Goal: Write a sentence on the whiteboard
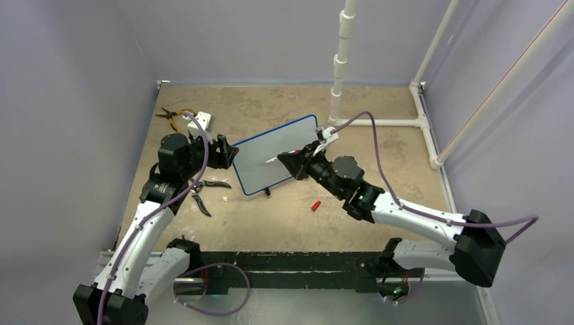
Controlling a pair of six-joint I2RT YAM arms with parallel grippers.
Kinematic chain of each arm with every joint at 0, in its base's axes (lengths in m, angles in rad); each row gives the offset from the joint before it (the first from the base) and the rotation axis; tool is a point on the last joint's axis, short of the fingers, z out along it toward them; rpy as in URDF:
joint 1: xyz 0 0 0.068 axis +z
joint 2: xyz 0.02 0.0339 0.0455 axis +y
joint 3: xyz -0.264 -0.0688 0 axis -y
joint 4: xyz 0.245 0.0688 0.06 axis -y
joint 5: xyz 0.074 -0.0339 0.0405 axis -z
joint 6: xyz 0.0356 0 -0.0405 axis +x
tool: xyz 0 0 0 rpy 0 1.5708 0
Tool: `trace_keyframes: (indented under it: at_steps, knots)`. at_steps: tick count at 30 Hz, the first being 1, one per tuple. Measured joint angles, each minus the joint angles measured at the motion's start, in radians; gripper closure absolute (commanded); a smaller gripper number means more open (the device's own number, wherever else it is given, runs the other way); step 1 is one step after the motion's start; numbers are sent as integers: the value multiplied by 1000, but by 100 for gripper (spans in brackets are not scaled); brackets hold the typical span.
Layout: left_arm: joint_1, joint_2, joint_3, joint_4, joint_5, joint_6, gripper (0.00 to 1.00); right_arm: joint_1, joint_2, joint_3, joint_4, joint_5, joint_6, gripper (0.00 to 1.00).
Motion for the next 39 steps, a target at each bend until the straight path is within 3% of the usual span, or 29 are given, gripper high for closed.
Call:
trace_keyframes:
  at_steps: [4, 18, 39]
  knots:
    - [2, -2, -31, -1, 37, 8, 41, 23, 105, 39, 67, 4, -3, 100]
    - [7, 51, -42, -9, 53, 26, 60, 84, 316, 154, 199, 51, -18, 100]
    - [21, 95, -42, -8, 67, 27, 82, 93, 434, 206, 265, 141, -34, 100]
